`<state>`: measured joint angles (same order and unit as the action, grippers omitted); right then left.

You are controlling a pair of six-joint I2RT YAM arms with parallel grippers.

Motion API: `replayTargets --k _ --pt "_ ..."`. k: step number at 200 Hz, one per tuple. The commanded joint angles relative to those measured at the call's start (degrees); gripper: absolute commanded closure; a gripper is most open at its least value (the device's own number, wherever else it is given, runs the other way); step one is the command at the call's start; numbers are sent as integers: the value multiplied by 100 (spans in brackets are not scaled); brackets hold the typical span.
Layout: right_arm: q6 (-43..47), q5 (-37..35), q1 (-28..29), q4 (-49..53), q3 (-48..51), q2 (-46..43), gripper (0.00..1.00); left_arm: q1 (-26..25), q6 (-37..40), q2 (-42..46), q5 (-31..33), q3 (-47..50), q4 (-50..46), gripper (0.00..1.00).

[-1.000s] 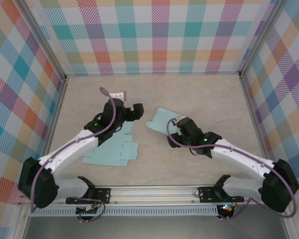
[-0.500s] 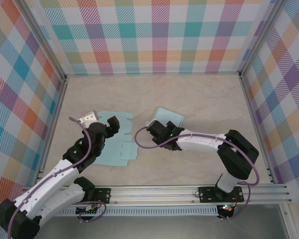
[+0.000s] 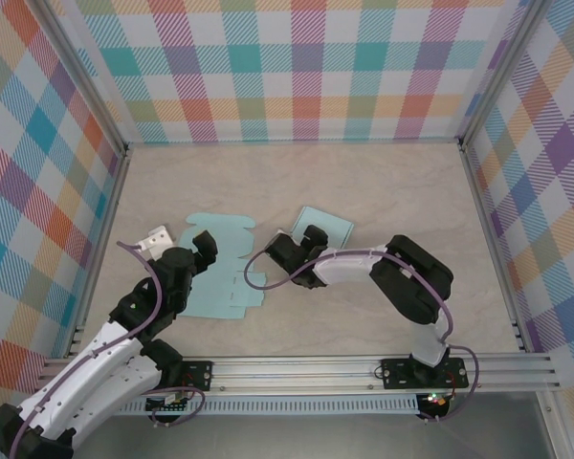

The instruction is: Fold the paper box

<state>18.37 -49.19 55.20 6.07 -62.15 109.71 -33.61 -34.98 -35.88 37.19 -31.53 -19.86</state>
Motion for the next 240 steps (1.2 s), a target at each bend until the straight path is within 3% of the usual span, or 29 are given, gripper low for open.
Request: replayTargets --k 1,63,86,135,159,187,240 --pt "178 -321 -199 -492 -56 226 15 24 -66 103 182 77 -226 0" --pt "412 -293 -299 -855 18 177 24 29 -79 256 359 173 -255 0" --pt "459 -260 -300 -949 45 108 32 25 -31 248 370 148 -237 0" --pt "543 -101 -308 -1107 149 -37 58 29 7 234 359 103 -234 0" --pt "641 -75 -317 -1146 177 -98 80 29 3 231 350 118 -162 0" --pt "663 43 -347 -949 127 -316 98 29 88 183 323 90 -59 0" --pt "382 608 -352 351 -236 -1099 100 29 419 -295 -226 -222 168 0"
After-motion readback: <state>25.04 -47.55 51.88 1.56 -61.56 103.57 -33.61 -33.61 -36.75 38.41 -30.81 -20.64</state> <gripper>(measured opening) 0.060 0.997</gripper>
